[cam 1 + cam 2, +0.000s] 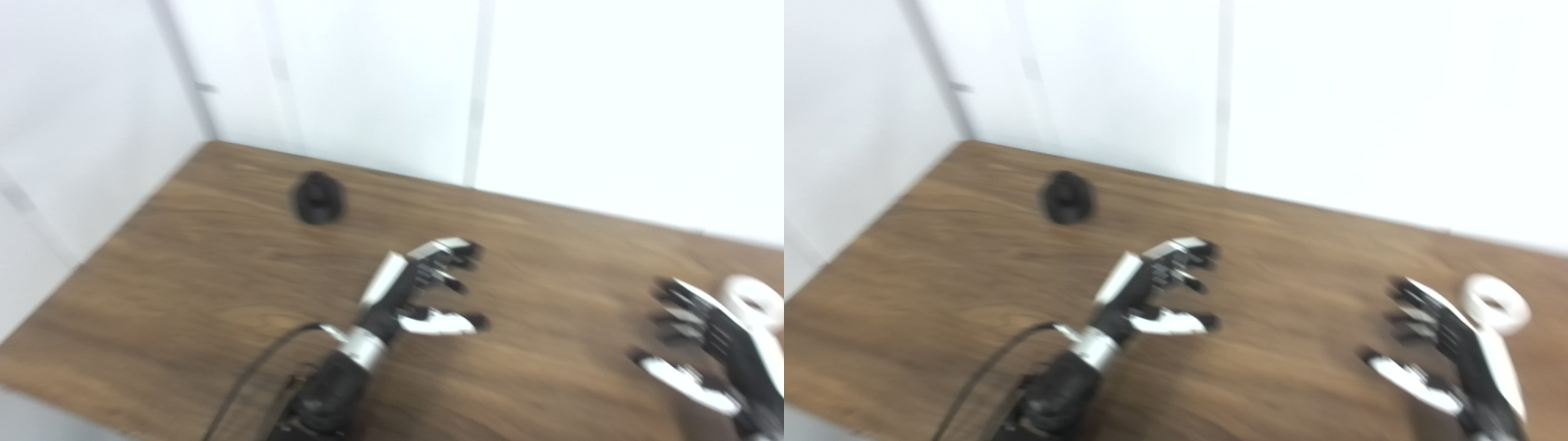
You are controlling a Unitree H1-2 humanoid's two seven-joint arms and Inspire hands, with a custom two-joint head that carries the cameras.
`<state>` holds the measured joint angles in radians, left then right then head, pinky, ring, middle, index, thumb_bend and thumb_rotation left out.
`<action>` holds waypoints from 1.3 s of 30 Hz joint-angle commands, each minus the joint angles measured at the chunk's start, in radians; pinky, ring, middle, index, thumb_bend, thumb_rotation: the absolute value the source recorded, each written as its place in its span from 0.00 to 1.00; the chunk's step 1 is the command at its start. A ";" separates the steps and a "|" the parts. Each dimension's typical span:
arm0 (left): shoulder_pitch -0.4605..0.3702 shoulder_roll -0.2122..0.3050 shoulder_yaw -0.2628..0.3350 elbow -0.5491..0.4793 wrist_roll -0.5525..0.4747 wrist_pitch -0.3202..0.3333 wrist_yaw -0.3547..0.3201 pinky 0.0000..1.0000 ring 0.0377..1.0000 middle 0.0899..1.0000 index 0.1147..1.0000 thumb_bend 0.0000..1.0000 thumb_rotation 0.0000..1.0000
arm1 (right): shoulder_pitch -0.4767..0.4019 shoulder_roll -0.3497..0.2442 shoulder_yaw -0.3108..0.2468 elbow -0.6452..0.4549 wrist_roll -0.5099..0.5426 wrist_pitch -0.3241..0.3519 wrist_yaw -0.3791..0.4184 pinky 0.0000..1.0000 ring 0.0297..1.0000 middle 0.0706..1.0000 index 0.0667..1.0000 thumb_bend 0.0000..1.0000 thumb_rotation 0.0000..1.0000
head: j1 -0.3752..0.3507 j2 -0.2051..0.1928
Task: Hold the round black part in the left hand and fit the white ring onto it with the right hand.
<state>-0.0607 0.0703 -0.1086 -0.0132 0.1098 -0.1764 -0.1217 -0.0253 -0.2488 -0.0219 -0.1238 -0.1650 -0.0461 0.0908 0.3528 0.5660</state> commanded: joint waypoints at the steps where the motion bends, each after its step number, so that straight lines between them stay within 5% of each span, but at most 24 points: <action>1: -0.035 0.000 -0.001 0.000 0.021 -0.060 0.022 0.63 0.79 0.80 0.75 0.86 0.18 | -0.025 -0.008 -0.007 -0.041 0.016 -0.001 0.004 0.58 0.67 0.77 0.79 0.59 0.12 | 0.001 0.001; 10: -0.044 0.005 0.017 -0.014 0.057 -0.067 0.049 0.64 0.79 0.79 0.73 0.85 0.20 | -0.034 -0.017 -0.010 -0.022 0.022 -0.019 0.005 0.57 0.67 0.77 0.79 0.58 0.07 | 0.009 0.000; 14: -0.055 0.013 0.030 -0.040 0.167 -0.058 0.106 0.66 0.79 0.77 0.68 0.85 0.22 | -0.036 -0.027 -0.015 -0.013 0.026 -0.030 0.005 0.57 0.67 0.77 0.79 0.60 0.10 | 0.015 0.003; 22: -0.084 0.051 0.064 -0.112 0.329 0.026 0.158 0.76 0.83 0.80 0.63 0.80 0.25 | -0.038 -0.030 -0.017 -0.007 0.033 -0.031 0.003 0.56 0.66 0.77 0.78 0.60 0.09 | -0.004 0.007; 27: -0.122 0.090 0.088 -0.137 0.368 0.084 0.158 0.86 0.94 0.86 0.64 0.78 0.25 | -0.042 -0.031 -0.022 0.013 0.045 -0.042 0.004 0.56 0.66 0.76 0.77 0.61 0.11 | 0.016 0.002; 39: -0.220 0.141 0.139 -0.093 0.444 0.111 0.259 0.83 0.92 0.85 0.62 0.80 0.17 | -0.061 -0.044 -0.023 0.029 0.039 -0.056 0.006 0.56 0.66 0.76 0.77 0.62 0.10 | 0.016 -0.006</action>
<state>-0.2255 0.1867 0.0133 -0.1076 0.5392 -0.0515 0.0988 -0.0514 -0.2698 -0.0324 -0.0851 -0.1331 -0.0530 0.0997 0.3682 0.5599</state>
